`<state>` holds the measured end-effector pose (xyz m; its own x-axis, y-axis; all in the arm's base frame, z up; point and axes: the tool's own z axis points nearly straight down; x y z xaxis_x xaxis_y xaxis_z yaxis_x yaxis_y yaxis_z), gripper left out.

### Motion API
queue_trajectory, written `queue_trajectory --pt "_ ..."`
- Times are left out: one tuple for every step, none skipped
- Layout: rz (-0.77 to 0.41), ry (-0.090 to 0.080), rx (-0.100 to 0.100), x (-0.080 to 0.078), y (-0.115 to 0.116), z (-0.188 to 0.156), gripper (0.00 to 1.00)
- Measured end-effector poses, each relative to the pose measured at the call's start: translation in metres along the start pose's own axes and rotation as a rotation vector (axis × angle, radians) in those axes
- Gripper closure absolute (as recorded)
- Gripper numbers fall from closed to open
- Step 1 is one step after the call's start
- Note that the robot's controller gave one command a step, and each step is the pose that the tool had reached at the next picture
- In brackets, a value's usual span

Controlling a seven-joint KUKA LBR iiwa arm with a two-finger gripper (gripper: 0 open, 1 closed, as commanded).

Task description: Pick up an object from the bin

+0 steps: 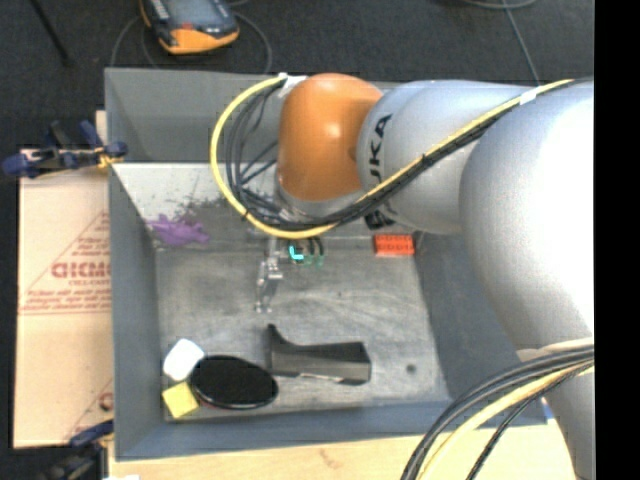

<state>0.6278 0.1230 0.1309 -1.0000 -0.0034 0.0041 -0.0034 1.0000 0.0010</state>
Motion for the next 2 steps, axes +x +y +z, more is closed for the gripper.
queue_trajectory --pt "0.002 -0.008 -0.001 -0.002 0.000 -0.005 0.00" --pt "-0.007 -0.009 0.001 0.001 0.031 0.004 0.00"
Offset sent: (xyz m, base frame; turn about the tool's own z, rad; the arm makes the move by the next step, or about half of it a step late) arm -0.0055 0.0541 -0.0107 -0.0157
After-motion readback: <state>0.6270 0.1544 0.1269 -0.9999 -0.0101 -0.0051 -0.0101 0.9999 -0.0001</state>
